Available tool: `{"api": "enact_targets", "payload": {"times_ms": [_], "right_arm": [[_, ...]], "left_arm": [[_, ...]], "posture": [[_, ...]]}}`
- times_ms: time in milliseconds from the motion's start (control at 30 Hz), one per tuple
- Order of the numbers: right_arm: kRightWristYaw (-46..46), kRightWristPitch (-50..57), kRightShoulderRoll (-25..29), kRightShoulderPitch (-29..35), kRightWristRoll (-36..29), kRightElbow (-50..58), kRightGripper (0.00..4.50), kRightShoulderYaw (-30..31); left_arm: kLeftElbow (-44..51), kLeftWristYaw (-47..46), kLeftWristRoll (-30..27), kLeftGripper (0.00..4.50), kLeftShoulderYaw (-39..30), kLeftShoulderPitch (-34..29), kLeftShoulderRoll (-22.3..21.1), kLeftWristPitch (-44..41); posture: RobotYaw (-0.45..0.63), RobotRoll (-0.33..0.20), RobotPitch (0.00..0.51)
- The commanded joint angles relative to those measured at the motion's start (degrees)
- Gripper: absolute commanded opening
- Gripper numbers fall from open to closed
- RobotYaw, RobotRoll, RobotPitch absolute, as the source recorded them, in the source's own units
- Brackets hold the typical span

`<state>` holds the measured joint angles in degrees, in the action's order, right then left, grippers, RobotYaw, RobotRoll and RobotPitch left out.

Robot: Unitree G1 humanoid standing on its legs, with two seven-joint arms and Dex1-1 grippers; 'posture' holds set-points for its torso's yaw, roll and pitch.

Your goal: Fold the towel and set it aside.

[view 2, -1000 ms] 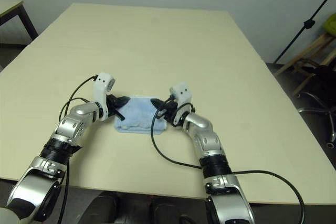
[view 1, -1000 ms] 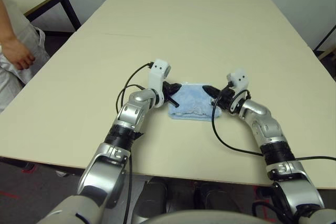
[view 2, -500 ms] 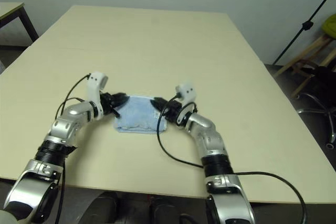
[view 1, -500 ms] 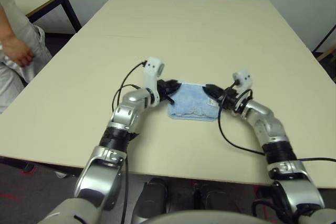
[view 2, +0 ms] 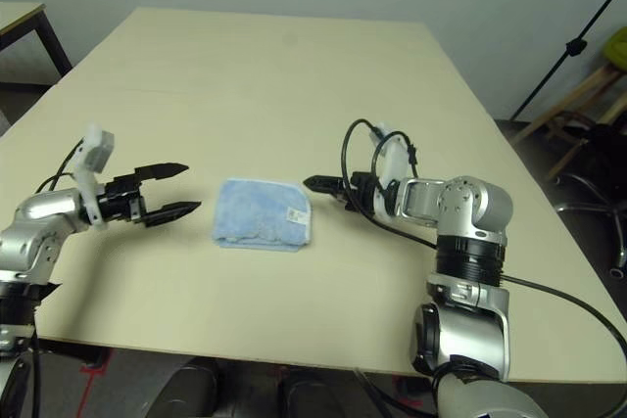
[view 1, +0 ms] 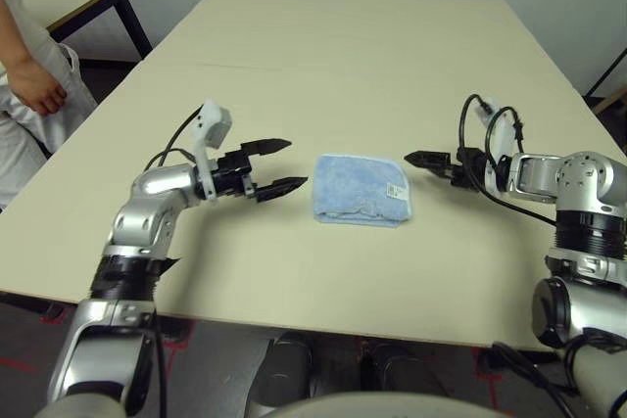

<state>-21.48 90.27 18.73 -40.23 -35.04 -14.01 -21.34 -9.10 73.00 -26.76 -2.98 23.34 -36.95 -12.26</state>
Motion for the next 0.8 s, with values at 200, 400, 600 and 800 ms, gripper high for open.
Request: {"api": "enact_targets", "payload": {"times_ms": [200,400,600,800], "right_arm": [[6.1,1.9,-7.7,0.0,3.4,-0.4,4.5,-0.7],[7.5,1.4,-10.3,-0.5,4.4,-0.7,2.78,-2.8],[8.0,-0.2,-11.8,-0.5,4.0,0.0,0.48,-5.5],[9.1,-8.7,-13.8,-2.3,1.8,1.2,0.05,-12.9]], "left_arm": [[1.9,3.9,-3.3,4.48,-0.7,-1.9,-1.3,-2.6],[1.0,4.3,-2.9,4.5,-0.8,-2.3,-1.4,-1.8],[1.6,3.4,-2.8,4.5,-0.4,-1.5,-1.2,-2.7],[1.3,3.0,-2.5,4.5,0.1,-0.7,-1.0,-3.1]], "posture": [[0.15,0.0,0.073],[0.16,0.0,0.072],[0.16,0.0,0.072],[0.14,0.0,0.072]]}}
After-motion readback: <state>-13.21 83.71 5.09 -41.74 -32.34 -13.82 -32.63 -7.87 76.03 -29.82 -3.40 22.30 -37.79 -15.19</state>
